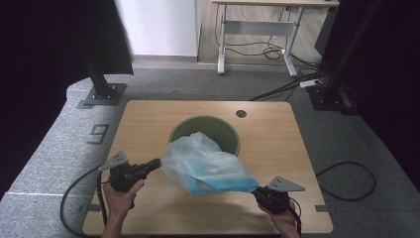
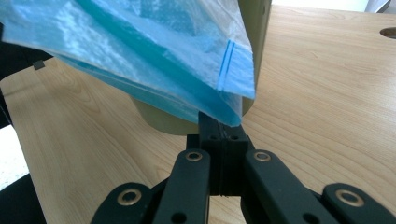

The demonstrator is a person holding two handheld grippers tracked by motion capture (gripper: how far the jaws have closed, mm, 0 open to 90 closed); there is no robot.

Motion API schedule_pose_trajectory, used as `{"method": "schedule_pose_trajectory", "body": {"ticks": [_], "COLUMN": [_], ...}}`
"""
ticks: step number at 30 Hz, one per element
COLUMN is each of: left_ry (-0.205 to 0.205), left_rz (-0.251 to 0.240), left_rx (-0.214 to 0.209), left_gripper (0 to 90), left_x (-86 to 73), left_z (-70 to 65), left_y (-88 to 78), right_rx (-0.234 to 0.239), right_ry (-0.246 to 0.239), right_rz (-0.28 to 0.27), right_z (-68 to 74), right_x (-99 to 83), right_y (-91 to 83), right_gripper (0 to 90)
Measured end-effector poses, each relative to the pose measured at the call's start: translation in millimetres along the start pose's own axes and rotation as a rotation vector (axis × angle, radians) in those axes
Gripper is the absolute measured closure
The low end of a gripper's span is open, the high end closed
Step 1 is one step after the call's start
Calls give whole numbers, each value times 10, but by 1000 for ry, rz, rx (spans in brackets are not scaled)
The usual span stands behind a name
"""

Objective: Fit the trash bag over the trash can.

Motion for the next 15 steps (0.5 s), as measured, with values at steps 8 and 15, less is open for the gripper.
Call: {"method": "schedule_pose_trajectory", "body": {"ticks": [8, 15], "left_ry": [107, 112], "left_rz": [66, 95], "left_rx": [98, 128], "left_gripper": [900, 900], "left_x": [-3, -76], "left_z": [-8, 87], "left_y": [50, 87], "right_rx": [-5, 20], "right_ry": [-9, -47], "right_rz": [2, 52], "right_z": [-8, 36], "right_x": [13, -39], "right_y": [-9, 11], "right_gripper": [889, 889]}}
Point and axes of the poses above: each handheld gripper's, and its own axes: y roughly forward along the jaws, x roughly out of its top, z roughly to its left, the point moved 9 cm from there along y, roughly forward along the jaws, and after that the axes turned 14 degrees about -z, right-handed, at the moved point
